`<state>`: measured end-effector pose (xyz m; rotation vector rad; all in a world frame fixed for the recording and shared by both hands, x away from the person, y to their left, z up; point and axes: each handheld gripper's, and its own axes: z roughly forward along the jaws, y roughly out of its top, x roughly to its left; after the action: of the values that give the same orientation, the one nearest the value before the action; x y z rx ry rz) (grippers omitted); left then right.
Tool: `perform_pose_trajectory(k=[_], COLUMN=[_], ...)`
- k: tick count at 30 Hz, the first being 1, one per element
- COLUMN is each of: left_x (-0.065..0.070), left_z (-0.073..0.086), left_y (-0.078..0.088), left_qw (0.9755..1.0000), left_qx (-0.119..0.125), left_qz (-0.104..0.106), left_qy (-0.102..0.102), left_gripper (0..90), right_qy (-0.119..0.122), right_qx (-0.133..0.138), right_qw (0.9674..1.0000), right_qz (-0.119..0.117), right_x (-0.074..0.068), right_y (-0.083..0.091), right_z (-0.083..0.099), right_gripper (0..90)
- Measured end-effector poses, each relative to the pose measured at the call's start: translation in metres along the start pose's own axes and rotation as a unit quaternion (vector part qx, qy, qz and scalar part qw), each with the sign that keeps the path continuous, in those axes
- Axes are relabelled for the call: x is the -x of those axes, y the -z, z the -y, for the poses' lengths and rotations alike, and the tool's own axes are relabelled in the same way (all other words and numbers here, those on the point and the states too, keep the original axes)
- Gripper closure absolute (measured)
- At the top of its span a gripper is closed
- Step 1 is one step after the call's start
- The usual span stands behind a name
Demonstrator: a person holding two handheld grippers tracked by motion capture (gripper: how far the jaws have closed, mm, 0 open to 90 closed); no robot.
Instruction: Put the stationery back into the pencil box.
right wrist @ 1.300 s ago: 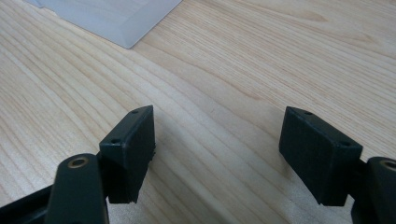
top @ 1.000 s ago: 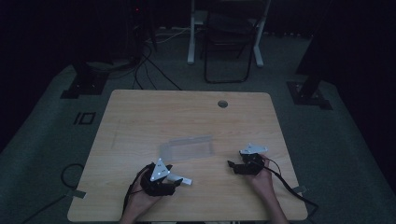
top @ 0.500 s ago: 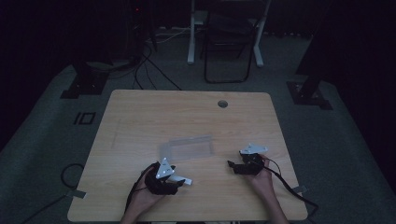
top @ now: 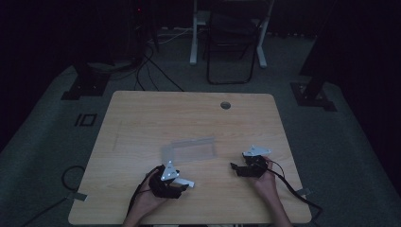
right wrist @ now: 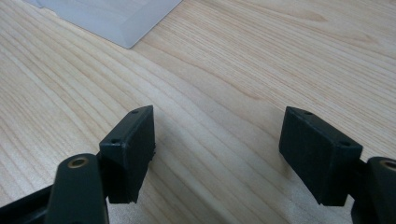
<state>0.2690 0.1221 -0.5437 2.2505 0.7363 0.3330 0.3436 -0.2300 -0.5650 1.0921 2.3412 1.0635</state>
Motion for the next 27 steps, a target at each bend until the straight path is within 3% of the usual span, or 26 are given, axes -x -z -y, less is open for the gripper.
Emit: perform_pose_trajectory(k=[11, 27], left_x=[-0.0029, -0.0012], left_z=[0.0025, 0.0034], left_y=[-0.0029, -0.0087], left_qw=[0.9999, 0.9996], left_qx=[-0.004, -0.022], left_qz=[0.006, 0.012], left_qy=[0.012, 0.010], left_gripper=[40.5, 49.4], right_qy=[0.000, 0.000], right_qx=[0.000, 0.000], right_qw=[1.0000, 1.0000], right_qz=[0.000, 0.000], right_x=[0.0000, 0.0000], right_y=[0.0000, 0.0000], right_z=[0.0000, 0.0000], right_gripper=[26.7, 26.7])
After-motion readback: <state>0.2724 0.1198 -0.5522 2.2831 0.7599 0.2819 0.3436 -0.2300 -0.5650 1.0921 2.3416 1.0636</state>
